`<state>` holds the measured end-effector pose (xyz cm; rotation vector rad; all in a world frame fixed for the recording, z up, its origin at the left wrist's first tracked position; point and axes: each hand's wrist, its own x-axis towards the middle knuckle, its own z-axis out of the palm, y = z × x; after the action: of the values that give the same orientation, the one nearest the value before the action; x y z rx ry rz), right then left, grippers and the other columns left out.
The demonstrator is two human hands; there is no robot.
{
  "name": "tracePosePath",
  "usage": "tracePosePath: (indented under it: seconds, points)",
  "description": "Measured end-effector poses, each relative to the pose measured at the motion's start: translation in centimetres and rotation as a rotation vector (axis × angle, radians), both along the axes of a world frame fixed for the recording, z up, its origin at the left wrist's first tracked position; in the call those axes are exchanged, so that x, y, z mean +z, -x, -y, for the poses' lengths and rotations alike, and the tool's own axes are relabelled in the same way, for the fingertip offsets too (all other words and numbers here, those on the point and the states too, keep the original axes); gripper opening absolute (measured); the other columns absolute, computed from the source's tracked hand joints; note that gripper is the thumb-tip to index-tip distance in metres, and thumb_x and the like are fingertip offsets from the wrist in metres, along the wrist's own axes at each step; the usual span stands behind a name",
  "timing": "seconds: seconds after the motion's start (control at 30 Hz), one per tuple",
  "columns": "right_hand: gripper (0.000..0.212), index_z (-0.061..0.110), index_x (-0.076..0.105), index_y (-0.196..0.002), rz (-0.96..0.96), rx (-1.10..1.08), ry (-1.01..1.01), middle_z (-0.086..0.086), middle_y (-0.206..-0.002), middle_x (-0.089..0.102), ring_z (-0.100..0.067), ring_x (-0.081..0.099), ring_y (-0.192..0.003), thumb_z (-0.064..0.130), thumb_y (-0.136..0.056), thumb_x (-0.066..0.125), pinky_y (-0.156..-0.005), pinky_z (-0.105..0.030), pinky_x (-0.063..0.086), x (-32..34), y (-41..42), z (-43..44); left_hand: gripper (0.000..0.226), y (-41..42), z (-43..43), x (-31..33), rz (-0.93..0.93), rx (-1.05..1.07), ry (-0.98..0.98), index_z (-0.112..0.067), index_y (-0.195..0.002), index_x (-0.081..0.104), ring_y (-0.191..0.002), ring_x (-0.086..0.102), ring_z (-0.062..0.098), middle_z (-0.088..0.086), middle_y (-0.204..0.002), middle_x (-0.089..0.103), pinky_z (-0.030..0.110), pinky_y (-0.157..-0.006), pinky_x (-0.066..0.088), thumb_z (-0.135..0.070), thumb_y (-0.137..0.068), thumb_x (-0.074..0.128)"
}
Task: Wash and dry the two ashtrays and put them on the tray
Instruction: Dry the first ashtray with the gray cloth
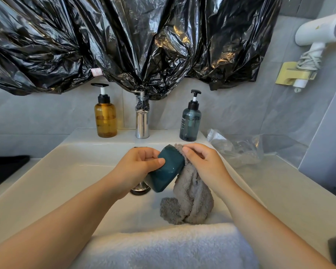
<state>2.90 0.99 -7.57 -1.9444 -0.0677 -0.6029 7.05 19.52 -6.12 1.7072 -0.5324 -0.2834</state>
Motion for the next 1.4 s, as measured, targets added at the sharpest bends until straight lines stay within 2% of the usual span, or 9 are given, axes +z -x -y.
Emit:
tracePosePath:
  seconds: [0.17,0.37,0.57,0.67,0.8,1.0,1.13,1.3,1.4]
  points:
    - [0.024,0.026,0.070,-0.115,0.106,-0.008,0.204,0.019,-0.113,0.066,0.008,0.055,-0.109,0.021,-0.093,0.060,-0.092,-0.006,0.040,0.1,0.9,-0.1,0.008,0.1,0.1,0.0,0.041,-0.022,-0.009,-0.005,-0.088,0.066,-0.076,0.066,0.017,0.007,-0.083,0.074,0.028,-0.072,0.051,-0.004,-0.091,0.059]
    - [0.033,0.025,0.062,-0.128,0.023,-0.014,0.378,0.011,-0.130,0.062,-0.004,0.053,-0.121,0.033,-0.098,0.051,-0.104,-0.023,0.041,0.3,0.2,-0.9,0.010,0.1,-0.1,-0.2,0.101,-0.022,-0.130,-0.007,-0.100,0.065,-0.094,0.069,0.022,0.007,-0.097,0.074,0.036,-0.087,0.053,-0.010,-0.093,0.058]
    - [0.039,0.010,0.072,-0.097,-0.066,-0.023,0.174,-0.006,-0.095,0.072,-0.013,0.065,-0.092,0.038,-0.100,0.045,-0.091,-0.036,0.052,-0.4,0.6,0.4,0.013,0.1,-0.3,-0.2,0.107,-0.041,-0.027,-0.004,-0.097,0.065,-0.083,0.069,0.019,0.010,-0.091,0.075,0.028,-0.077,0.055,-0.001,-0.094,0.053]
    - [0.032,0.024,0.063,-0.128,0.054,-0.001,0.292,0.016,-0.128,0.061,0.005,0.052,-0.119,0.027,-0.098,0.052,-0.100,-0.008,0.038,0.3,1.4,0.0,0.013,0.2,-0.1,-0.1,0.113,-0.056,-0.010,-0.007,-0.093,0.065,-0.083,0.069,0.018,0.006,-0.086,0.075,0.028,-0.078,0.055,-0.001,-0.093,0.054]
    - [0.038,0.027,0.053,-0.137,0.058,0.001,0.419,0.014,-0.139,0.053,-0.003,0.044,-0.130,0.031,-0.099,0.049,-0.111,-0.025,0.035,0.5,0.7,-1.0,0.009,0.1,-0.1,-0.1,0.117,-0.060,-0.044,-0.009,-0.094,0.064,-0.093,0.069,0.025,0.009,-0.092,0.074,0.039,-0.087,0.055,-0.004,-0.093,0.057]
    - [0.040,0.030,0.061,-0.128,-0.246,0.071,-0.085,0.010,-0.125,0.065,-0.010,0.056,-0.120,0.049,-0.099,0.040,-0.111,-0.040,0.038,0.1,-0.1,0.2,0.012,0.1,-0.3,-0.1,0.130,-0.078,0.027,-0.003,-0.098,0.063,-0.084,0.067,0.022,0.009,-0.088,0.073,0.031,-0.078,0.054,-0.001,-0.094,0.052]
    - [0.037,0.024,0.057,-0.133,-0.243,0.286,-0.448,0.000,-0.128,0.065,-0.017,0.058,-0.122,0.036,-0.101,0.042,-0.111,-0.045,0.039,-0.2,-0.2,0.6,0.016,0.2,-0.2,0.2,0.071,-0.147,0.059,-0.005,-0.105,0.062,-0.092,0.069,0.023,0.010,-0.099,0.074,0.029,-0.081,0.055,0.000,-0.094,0.051]
    - [0.031,0.029,0.060,-0.129,-0.200,0.224,-0.187,0.009,-0.125,0.065,-0.008,0.059,-0.117,0.031,-0.100,0.047,-0.106,-0.038,0.045,-0.1,0.5,-0.6,0.026,0.6,0.5,0.1,-0.149,-0.259,0.062,-0.008,-0.119,0.060,-0.103,0.068,0.027,0.009,-0.111,0.071,0.038,-0.090,0.054,-0.011,-0.094,0.055]
    - [0.031,0.032,0.059,-0.129,-0.120,0.209,0.021,0.019,-0.126,0.062,0.004,0.055,-0.118,0.027,-0.100,0.048,-0.106,-0.028,0.044,0.0,0.9,-0.6,0.031,0.4,0.6,-0.2,-0.159,-0.147,0.051,0.000,-0.116,0.060,-0.090,0.066,0.026,0.016,-0.104,0.070,0.039,-0.084,0.052,-0.023,-0.096,0.054]
